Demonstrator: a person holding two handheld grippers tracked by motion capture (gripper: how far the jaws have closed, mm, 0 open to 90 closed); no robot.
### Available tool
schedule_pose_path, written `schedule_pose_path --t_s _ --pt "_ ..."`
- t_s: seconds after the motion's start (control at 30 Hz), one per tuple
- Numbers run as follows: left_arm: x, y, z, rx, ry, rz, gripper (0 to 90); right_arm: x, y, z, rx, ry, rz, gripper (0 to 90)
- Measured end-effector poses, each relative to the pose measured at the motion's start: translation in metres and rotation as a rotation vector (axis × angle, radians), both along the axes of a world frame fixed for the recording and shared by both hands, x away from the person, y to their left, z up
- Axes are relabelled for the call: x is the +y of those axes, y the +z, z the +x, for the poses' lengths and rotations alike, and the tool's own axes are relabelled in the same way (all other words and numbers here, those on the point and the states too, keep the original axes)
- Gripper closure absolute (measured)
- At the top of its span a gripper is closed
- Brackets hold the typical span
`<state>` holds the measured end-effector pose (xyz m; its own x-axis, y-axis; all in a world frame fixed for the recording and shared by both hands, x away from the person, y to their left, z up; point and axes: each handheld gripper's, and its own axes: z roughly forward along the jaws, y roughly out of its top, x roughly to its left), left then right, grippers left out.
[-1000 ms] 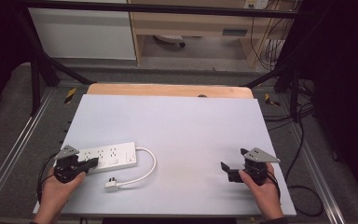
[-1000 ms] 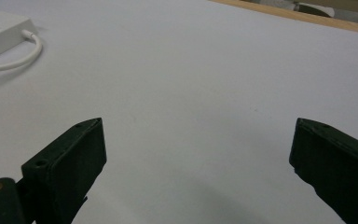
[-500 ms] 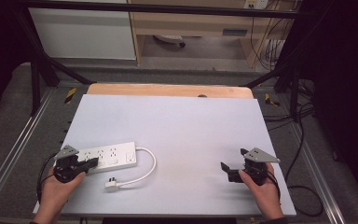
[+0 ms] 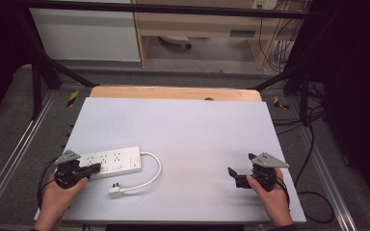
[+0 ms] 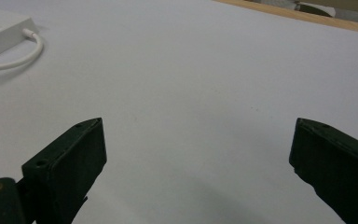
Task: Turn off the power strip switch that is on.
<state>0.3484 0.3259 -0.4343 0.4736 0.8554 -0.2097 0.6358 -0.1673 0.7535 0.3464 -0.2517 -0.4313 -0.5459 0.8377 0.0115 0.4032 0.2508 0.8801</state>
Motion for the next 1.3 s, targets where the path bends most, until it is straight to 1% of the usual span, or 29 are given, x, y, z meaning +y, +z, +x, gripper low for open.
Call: schedule_pose_path --t_s 0.03,0.07,0.27,0.6,0.73,1.3 --pt "-0.0009 -0.0001 -0.0002 -0.004 0.001 0.000 90.0 -0.0001 0.0000 0.0001 0.000 0.001 -0.002 4.2" --pt "-0.0016 0.0004 -0.0003 -0.005 -0.004 0.012 90.0 -0.0001 0.0000 0.0002 -0.001 0.001 -0.003 4.3" --pt "-0.0032 0.0004 -0.0002 -0.007 -0.009 0.014 90.0 -0.0001 -0.0002 0.0002 0.000 -0.002 -0.003 4.3" --pt "-0.0027 0.0006 -0.0004 -0.018 0.003 0.026 90.0 -0.0003 0.0000 0.0001 -0.001 0.000 -0.001 4.3" --pt "-0.0027 0.0015 -0.0007 -0.031 0.002 0.022 90.0 -0.0002 0.0000 0.0001 -0.001 0.002 -0.002 4.3" --pt "-0.0036 0.0018 0.0002 -0.042 0.004 0.014 90.0 0.0005 -0.0006 0.0003 0.003 -0.002 -0.001 4.3"
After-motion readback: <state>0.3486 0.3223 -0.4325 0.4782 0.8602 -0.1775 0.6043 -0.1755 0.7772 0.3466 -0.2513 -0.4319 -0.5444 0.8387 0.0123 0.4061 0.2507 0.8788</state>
